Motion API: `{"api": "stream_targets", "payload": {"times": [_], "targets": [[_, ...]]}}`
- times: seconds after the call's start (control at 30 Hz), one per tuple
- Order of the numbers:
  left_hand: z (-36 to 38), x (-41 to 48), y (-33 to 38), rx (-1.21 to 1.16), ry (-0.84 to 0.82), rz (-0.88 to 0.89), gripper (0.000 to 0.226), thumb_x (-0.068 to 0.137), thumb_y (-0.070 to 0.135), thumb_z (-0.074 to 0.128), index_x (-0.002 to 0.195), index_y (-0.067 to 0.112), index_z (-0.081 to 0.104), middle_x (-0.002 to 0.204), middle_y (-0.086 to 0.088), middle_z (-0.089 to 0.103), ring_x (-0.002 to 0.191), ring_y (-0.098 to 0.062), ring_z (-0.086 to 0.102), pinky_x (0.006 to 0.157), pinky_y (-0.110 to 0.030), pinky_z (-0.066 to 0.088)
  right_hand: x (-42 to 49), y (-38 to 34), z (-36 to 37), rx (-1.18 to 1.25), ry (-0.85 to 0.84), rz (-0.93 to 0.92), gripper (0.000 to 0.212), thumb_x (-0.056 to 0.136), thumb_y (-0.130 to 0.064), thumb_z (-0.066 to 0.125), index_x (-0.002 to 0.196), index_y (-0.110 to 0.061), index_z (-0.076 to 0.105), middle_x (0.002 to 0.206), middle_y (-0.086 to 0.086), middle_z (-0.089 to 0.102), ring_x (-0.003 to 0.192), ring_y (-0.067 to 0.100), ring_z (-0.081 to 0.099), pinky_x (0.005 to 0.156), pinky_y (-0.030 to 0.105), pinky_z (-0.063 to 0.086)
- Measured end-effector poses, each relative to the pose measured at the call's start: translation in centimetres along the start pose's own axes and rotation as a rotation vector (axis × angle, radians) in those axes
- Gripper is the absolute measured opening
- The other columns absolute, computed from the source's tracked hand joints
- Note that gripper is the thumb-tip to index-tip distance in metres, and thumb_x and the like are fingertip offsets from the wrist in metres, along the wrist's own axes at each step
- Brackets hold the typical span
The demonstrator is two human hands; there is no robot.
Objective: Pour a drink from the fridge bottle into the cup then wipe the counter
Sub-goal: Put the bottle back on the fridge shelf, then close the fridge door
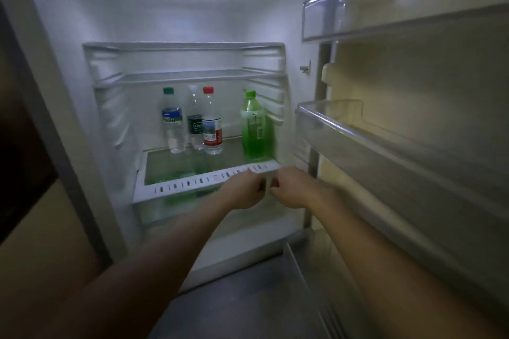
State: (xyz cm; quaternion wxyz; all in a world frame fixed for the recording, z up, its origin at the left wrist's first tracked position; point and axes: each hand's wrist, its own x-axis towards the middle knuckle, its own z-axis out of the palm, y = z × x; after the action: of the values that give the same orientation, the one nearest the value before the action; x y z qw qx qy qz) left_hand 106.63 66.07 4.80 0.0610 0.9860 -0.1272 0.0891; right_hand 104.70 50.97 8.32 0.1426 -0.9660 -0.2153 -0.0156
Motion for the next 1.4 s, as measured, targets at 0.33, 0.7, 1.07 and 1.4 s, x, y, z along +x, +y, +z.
{"api": "stream_targets", "payload": {"times": [0.33,0.7,1.07,1.4], "targets": [[-0.1,-15.5,8.7,0.155,-0.319,-0.223,0.029,0.094,0.021,0.055,0.112,0.003,0.069,0.117,-0.019,0.065,0.108,-0.034,0.061,0.09,-0.038,0.051,-13.2,-1.3,4.5,-0.034,-0.087,0.076,0.03,0.095,-0.019,0.052,0.12,-0.004,0.06,0.125,0.016,0.061,0.115,0.032,0.059,0.089,0.037,0.047],[-1.1,-26.4,17.2,0.058,-0.324,-0.352,0.027,0.096,0.021,0.051,0.11,0.003,0.066,0.119,-0.014,0.064,0.113,-0.031,0.053,0.089,-0.034,0.046,-25.2,0.8,4.2,-0.015,-0.084,-0.061,0.03,0.094,-0.017,0.05,0.118,-0.001,0.059,0.122,0.02,0.061,0.11,0.034,0.061,0.086,0.037,0.05],[-1.9,-30.8,23.5,0.155,-0.283,-0.212,0.033,0.098,0.034,0.049,0.109,0.008,0.067,0.108,-0.011,0.068,0.102,-0.029,0.061,0.076,-0.035,0.048,-32.4,2.7,3.3,-0.02,-0.084,-0.199,0.04,0.091,-0.021,0.052,0.056,-0.014,0.033,0.062,0.006,0.04,0.064,0.026,0.044,0.048,0.027,0.025],[-1.6,-37.9,25.5,0.076,-0.138,-0.173,0.033,0.099,0.038,0.048,0.116,0.012,0.059,0.112,-0.01,0.062,0.102,-0.03,0.058,0.079,-0.033,0.044,-44.9,3.9,2.1,0.21,0.25,-0.15,0.018,0.095,-0.023,0.053,0.091,-0.016,0.069,0.092,-0.005,0.063,0.079,0.011,0.061,0.07,0.028,0.051]]}}
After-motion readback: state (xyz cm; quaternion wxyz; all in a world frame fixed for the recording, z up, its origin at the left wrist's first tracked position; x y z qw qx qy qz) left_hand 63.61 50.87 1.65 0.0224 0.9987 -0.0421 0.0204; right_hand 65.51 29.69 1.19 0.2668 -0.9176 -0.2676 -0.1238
